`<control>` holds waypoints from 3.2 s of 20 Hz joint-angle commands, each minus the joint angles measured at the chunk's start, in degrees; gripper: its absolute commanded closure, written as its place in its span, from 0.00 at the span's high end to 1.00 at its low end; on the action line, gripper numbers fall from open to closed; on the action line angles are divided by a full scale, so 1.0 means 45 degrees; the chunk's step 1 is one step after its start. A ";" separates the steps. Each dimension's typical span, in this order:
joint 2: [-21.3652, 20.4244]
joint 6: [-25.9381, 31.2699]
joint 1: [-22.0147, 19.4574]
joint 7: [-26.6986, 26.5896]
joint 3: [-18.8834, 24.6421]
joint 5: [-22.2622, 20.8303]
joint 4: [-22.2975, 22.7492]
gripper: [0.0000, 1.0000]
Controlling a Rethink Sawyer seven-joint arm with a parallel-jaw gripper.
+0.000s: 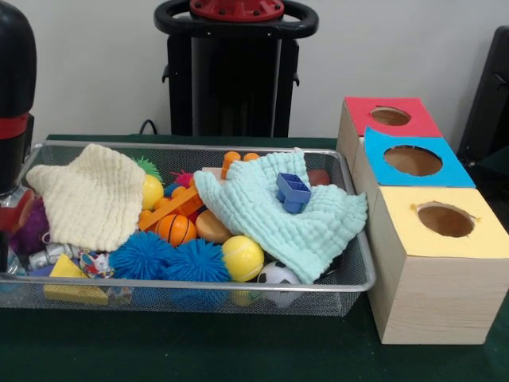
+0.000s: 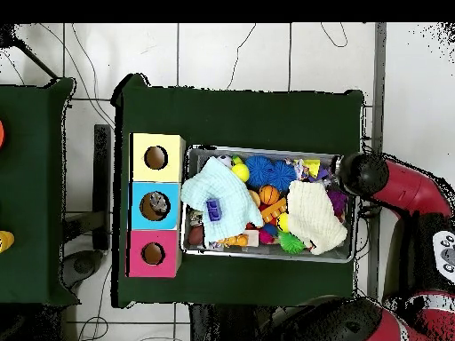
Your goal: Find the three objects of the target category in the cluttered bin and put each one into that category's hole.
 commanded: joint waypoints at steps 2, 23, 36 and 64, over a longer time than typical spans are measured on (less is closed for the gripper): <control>-0.0051 0.0206 -0.0115 0.0423 0.0318 -0.0337 0.0549 0.00; -0.1686 0.1633 -0.0001 0.0214 0.0293 0.0029 0.1659 0.00; -0.2170 0.1833 0.0434 0.1081 0.0435 0.0693 0.2588 0.00; -0.3918 0.2883 0.2653 0.2607 -0.1108 0.2038 0.3700 0.00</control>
